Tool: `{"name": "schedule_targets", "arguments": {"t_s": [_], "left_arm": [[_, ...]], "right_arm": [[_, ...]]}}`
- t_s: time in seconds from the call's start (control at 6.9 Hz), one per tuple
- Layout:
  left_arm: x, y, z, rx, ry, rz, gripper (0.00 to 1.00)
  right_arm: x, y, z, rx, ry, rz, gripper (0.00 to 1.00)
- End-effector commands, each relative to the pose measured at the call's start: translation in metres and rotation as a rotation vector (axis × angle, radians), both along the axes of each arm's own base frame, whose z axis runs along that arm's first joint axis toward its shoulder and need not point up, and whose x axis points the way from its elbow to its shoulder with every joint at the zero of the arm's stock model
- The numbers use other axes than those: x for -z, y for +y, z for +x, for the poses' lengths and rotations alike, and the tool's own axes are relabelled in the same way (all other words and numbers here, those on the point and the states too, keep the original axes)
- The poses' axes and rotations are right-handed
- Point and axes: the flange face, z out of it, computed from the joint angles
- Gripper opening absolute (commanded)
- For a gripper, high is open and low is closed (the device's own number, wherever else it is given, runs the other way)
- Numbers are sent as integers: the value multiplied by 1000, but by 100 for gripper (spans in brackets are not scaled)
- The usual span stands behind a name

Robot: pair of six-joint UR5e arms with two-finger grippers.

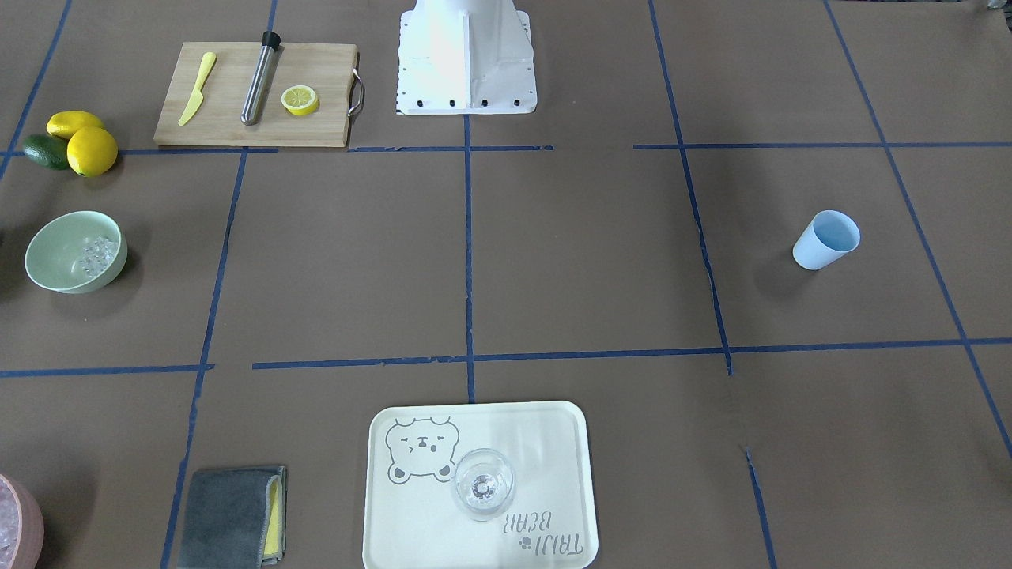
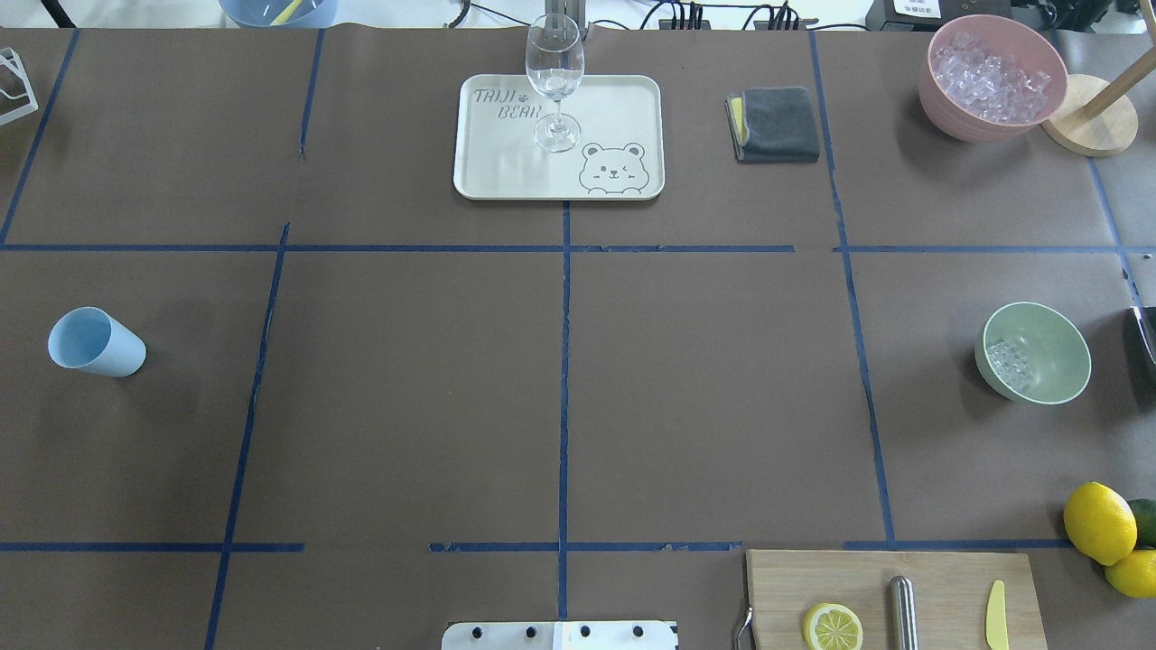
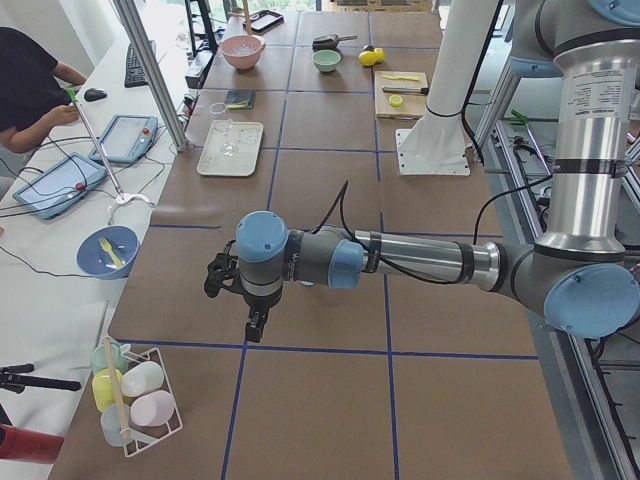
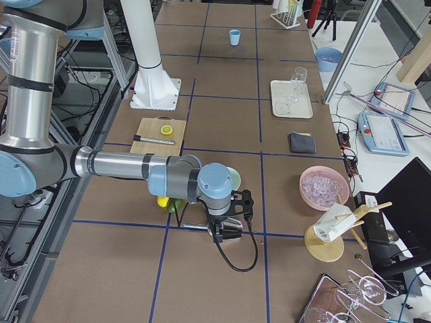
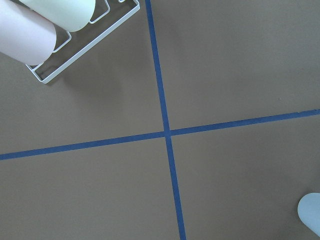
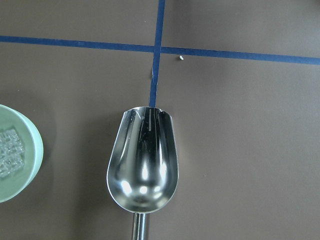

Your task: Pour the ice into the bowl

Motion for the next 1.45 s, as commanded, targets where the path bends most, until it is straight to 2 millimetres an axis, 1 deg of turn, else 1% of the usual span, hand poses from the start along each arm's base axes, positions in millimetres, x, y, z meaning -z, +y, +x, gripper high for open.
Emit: {"name": "schedule_targets", "arguments": {"t_s": [0.0, 0.14, 0.29, 0.72, 1.16, 1.3], "left_arm": [[1, -2, 0, -1, -4, 2, 100], [-2, -2, 0, 1, -3, -4, 100], [0, -2, 0, 3, -3, 0, 100], [0, -2, 0, 65, 13, -59, 100], [1, -3, 0, 92, 16, -34, 100], [-11, 1, 1, 91, -3, -52, 100]], "right_arm": [[3, -3, 0, -24, -4, -17, 100], [2, -3, 0, -25, -2, -20, 100], [3, -3, 0, -37, -3, -29, 100], [7, -7, 1, -47, -3, -29, 100], [11, -12, 1, -56, -1, -29, 100], [19, -22, 2, -94, -3, -50, 100]]}}
